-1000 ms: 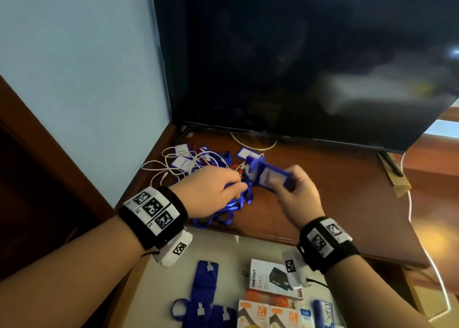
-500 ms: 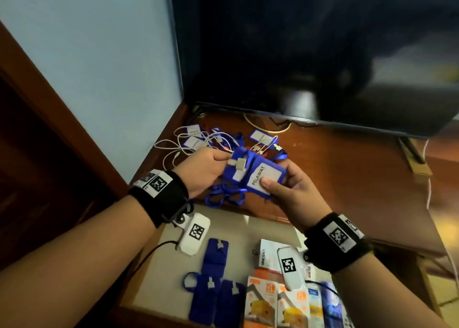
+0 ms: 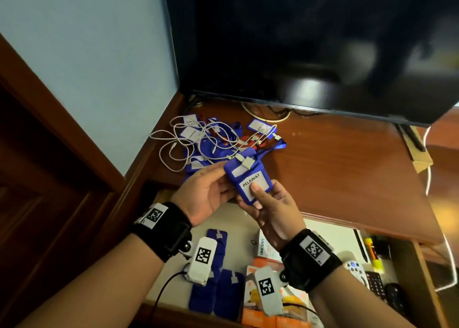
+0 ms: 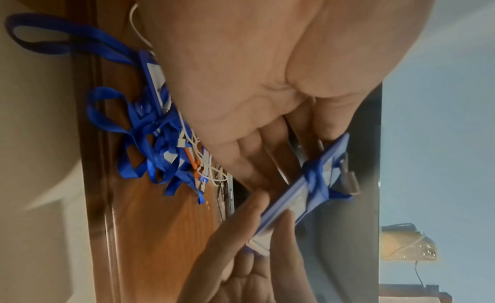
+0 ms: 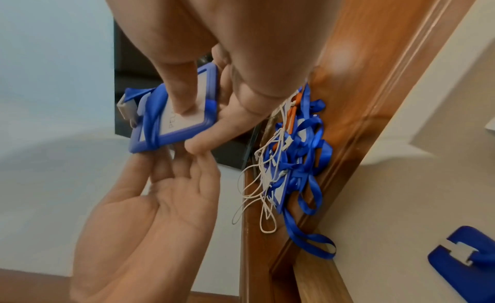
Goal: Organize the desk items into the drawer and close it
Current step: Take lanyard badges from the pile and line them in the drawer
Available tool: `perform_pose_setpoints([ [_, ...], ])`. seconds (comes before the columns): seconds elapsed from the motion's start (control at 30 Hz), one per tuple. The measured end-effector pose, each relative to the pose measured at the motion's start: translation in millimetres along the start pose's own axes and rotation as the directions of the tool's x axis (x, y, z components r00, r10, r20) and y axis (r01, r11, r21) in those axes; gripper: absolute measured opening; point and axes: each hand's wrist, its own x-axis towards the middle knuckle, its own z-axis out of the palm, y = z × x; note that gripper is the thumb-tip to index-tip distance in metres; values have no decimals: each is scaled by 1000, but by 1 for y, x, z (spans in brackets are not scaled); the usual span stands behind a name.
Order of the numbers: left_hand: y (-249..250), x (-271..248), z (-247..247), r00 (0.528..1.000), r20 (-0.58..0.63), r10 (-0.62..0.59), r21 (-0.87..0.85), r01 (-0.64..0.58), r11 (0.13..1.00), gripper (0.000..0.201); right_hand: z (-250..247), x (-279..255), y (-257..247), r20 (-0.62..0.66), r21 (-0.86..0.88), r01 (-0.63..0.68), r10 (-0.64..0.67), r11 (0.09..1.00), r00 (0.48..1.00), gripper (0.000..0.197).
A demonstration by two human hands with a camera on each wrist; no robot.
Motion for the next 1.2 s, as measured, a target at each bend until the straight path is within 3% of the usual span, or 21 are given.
perform_pose_setpoints([
  [0.13,2,-4,6,999,29,15,222,-21,975,53,-13,0,0,-40,-65,-20,17,998,999,21],
  [0.23,-9,4,6,989,-8,149,512,-124,850,23,-27,4,4,-50,-282,-85,74,956,996,25],
  [0.27,-16,9,1,985,-32,168,566,-120,815,16,-33,5,6,-61,-419,-101,83,902,995,25],
  [0.33,-33,18,-15,990,-80,112,617,-39,786,14,-52,9,12,-87,-692,-117,79,712,993,24],
  [0.43,-67,24,-46,989,-143,-37,724,130,677,22,-83,15,15,-140,-897,-149,53,416,989,29],
  [0.5,-94,29,-69,973,-196,-122,775,229,589,33,-100,15,12,-192,-921,-199,56,334,980,34],
  [0.6,-125,34,-89,948,-252,-193,858,311,408,19,-119,15,8,-229,-925,-242,79,295,970,32],
  [0.8,-151,53,-89,924,-308,-229,914,354,199,26,-129,9,-2,-216,-970,-221,60,103,975,29],
  [0.93,-162,60,-91,893,-345,-288,930,367,23,24,-133,11,-7,-216,-973,-220,66,73,974,33],
  [1.1,-174,59,-91,884,-378,-275,925,372,-75,18,-134,12,-11,-205,-976,-208,49,61,977,33],
  [1.2,-177,57,-91,876,-403,-265,913,364,-185,22,-131,15,-12,-196,-979,-198,46,43,980,32],
])
